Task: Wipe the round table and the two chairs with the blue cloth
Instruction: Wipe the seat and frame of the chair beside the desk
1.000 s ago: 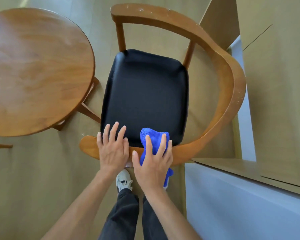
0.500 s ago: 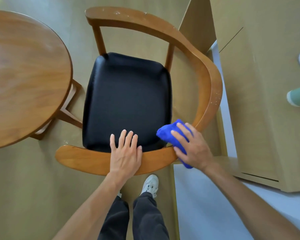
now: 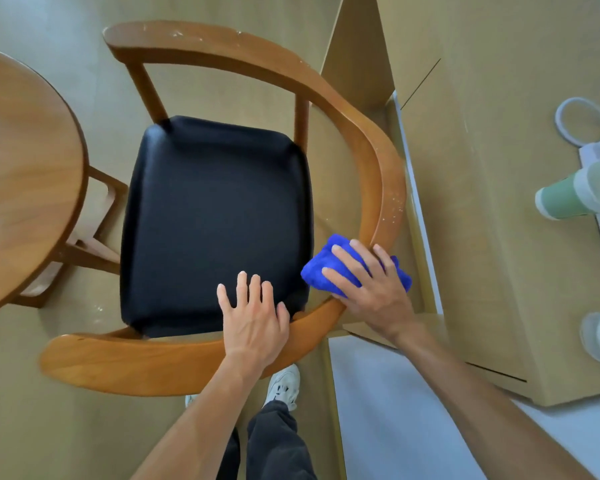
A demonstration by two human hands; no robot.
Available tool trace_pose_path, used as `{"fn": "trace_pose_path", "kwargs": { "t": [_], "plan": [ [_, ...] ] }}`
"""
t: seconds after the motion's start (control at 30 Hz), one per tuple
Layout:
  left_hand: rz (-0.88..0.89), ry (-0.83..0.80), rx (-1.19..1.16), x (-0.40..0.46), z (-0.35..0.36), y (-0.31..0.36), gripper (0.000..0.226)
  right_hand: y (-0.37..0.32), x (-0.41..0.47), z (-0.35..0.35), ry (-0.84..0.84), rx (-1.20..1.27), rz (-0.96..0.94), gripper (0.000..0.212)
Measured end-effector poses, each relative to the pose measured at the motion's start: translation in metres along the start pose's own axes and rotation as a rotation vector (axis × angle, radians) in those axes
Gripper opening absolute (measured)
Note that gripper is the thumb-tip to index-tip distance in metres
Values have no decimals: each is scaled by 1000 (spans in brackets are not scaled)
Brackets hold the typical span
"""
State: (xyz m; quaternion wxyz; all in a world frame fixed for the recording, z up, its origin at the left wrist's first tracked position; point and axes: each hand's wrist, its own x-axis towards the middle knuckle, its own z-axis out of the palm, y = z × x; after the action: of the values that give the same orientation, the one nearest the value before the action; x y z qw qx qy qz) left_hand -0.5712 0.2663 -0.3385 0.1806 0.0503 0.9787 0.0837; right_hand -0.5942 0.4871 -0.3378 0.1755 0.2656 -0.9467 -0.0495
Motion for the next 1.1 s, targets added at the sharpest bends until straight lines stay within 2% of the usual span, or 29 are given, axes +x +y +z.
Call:
{"fn": "trace_pose_path", "kwargs": {
  "t": [0.13, 0.2, 0.37, 0.5, 0.57, 0.67, 0.77, 0.87, 1.03, 1.1],
  "plan": [
    [8, -7, -17, 2, 5, 2, 56, 41, 40, 5, 50, 1, 330, 31],
    [7, -14, -21, 1, 5, 2, 58, 53, 58, 4, 51, 70, 415, 34],
    [2, -17, -32, 1, 1, 4, 59, 104, 97, -2, -95, 203, 370, 43],
    [-4, -10, -37, 1, 2, 3, 62, 130, 135, 4, -162, 352, 529, 46],
    [-8, -26, -44, 0, 3, 3, 60, 114, 125, 1, -101, 310, 611, 43],
    [-29, -46, -58, -1, 1, 2, 57, 53, 72, -8, 27, 207, 668, 38],
    [-28, -57, -66, -1, -2, 2, 59, 23, 27, -8, -26, 187, 515, 38],
    [-15, -51, -76, 2, 0, 2, 59, 53, 48, -3, -43, 217, 449, 40],
    [-13, -53, -72, 2, -1, 1, 59, 128, 134, 0, -257, 439, 592, 44],
    [-21, -59, -63, 2, -1, 1, 58, 132, 149, 4, -272, 503, 688, 45]
  ]
}}
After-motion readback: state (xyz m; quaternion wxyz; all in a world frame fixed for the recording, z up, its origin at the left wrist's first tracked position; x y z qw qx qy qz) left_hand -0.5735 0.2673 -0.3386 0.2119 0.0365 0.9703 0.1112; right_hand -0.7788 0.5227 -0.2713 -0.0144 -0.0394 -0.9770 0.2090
